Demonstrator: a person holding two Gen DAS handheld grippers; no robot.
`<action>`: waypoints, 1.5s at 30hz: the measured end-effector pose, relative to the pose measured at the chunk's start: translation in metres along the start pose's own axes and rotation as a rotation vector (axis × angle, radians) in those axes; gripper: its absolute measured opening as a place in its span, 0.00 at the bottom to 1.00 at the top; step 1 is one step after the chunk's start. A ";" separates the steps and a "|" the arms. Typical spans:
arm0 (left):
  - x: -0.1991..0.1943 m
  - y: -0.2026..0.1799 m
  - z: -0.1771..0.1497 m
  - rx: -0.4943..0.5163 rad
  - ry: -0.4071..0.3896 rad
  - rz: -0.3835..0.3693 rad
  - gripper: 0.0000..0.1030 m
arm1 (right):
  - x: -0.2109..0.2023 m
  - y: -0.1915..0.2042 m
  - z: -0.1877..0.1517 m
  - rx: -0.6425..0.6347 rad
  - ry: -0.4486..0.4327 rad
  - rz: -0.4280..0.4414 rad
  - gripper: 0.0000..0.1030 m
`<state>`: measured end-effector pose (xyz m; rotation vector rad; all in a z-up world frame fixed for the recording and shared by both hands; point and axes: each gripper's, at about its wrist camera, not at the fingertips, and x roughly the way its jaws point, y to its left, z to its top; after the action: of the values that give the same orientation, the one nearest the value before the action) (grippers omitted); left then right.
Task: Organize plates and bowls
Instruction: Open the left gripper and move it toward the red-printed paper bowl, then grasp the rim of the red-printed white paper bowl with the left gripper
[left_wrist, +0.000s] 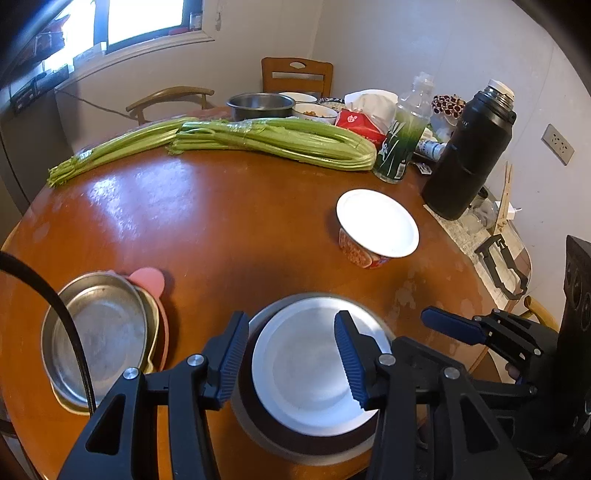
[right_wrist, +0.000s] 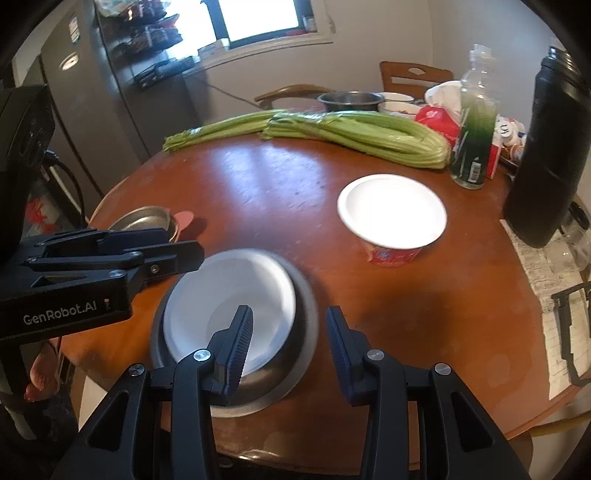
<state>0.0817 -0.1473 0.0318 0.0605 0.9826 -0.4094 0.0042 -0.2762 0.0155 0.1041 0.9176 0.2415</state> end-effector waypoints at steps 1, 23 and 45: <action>0.001 -0.001 0.003 0.002 -0.002 -0.003 0.47 | -0.001 -0.002 0.001 0.005 -0.003 -0.003 0.41; 0.049 -0.028 0.072 0.027 0.048 -0.082 0.47 | 0.002 -0.069 0.043 0.144 -0.066 -0.127 0.48; 0.137 -0.049 0.101 0.003 0.202 -0.158 0.47 | 0.061 -0.101 0.058 0.173 -0.005 -0.188 0.48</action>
<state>0.2105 -0.2581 -0.0174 0.0275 1.1903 -0.5578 0.1025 -0.3584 -0.0158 0.1775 0.9356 -0.0128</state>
